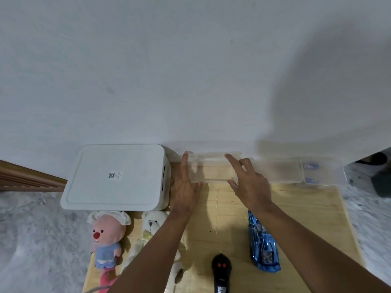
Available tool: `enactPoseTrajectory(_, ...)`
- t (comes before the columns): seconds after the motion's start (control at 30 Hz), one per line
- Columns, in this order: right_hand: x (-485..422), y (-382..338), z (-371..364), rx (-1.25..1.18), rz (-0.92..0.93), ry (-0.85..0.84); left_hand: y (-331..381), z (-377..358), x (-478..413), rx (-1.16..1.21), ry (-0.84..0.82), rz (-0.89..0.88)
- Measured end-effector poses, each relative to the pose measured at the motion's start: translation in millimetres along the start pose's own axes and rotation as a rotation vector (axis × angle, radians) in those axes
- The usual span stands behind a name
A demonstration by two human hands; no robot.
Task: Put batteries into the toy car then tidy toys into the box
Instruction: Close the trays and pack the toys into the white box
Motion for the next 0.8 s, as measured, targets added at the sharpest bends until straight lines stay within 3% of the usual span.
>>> enactPoseTrajectory(0.27,-1,-2,0,0.009,0.011,-0.021,-3,0,-4,-0.013,-0.009,0.019)
enactPoseTrajectory(0.43,8,-12,-1,-0.082,0.078,0.159,-2,0,-3,-0.018,-0.009,0.020)
enactPoseTrajectory(0.63,1,-18,-20,-0.479,0.040,-0.190,-2,-3,-5,-0.056,-0.032,0.071)
enactPoseTrajectory(0.8,-18,-28,-23,-0.777,-0.087,-0.184,-3,-4,-6,-0.034,-0.032,0.065)
Point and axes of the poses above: each hand's wrist, its own x-axis away from the middle knuckle, its own z-axis out of the back of the hand, y = z × x, the point moved 2 cm from there along -x, towards the middle knuckle, and after that the axes turned 10 degrees about -x, right-handed, at the moved point
